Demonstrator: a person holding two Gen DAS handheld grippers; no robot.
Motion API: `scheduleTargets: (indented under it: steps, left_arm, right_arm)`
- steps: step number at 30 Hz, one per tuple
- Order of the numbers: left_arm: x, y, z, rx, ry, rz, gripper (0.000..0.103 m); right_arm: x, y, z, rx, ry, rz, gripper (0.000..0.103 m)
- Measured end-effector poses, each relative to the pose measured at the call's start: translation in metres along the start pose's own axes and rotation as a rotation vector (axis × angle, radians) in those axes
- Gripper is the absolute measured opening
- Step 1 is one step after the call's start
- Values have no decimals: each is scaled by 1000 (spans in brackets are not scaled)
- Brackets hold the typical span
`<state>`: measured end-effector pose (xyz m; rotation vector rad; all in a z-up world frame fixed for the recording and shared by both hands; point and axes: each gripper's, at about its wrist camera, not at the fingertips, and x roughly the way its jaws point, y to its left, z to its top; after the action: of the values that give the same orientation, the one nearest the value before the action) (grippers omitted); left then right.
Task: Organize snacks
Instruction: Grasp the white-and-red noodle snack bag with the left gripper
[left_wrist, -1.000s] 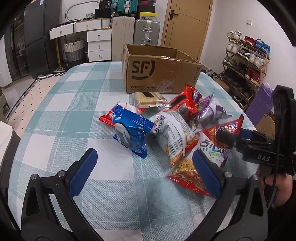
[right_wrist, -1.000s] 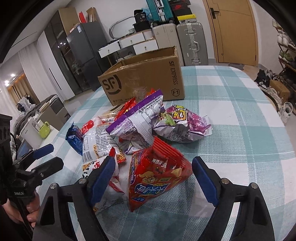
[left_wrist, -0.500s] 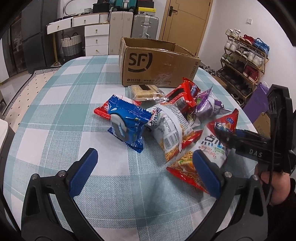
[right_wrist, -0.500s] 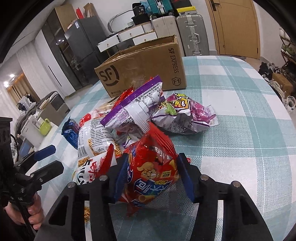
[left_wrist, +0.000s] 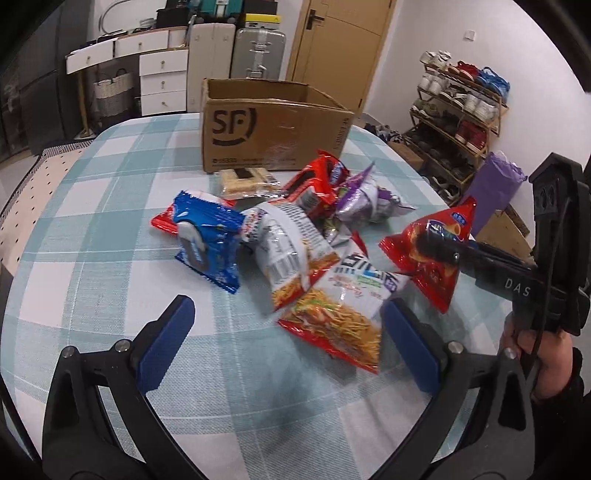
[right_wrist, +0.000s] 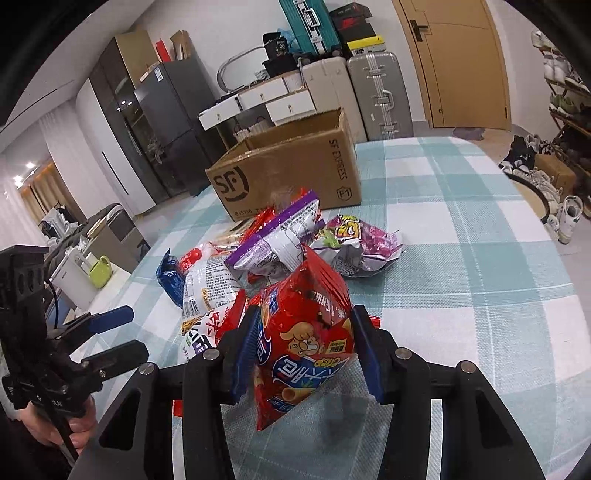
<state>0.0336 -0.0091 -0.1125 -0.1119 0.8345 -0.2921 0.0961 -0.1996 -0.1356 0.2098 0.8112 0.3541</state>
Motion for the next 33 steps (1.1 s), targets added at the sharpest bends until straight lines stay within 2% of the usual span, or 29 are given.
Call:
scheduleTargets:
  steps: [5,11,17,18,22,26,29,31,33]
  left_arm:
    - [2,-13,2,11,18,-56,102]
    - [11,-35,10,89,42,-29,102]
    - [32,-46,19,126,93,-85,102]
    - [36,-46,20,127,103,-97,100]
    - [54,-47,20,132,173,-152,80]
    - [63,-46,19,140,208,-187,77]
    - [69,-42,20,126,224,-208,68]
    - [70,-40,19,133,234,-213,56]
    - [69,-39,19,149,239,-221,55]
  right_arm:
    - [-20,-3,-6,14,-23,6,49]
    - [-38,-7,-14,15,-46,3,49]
    - [-49,-15,-20,26,-58,1,49]
    - [-50,-17,-21,29,-56,1,49]
    - [-53,-21,-23,35,-61,2,50]
    - [-52,-24,-26,45,-62,12,50]
    - [-51,-27,-27,53,-62,22,50]
    - [-50,-29,-27,59,-56,24,50]
    - [-48,-29,-27,62,-52,26,50]
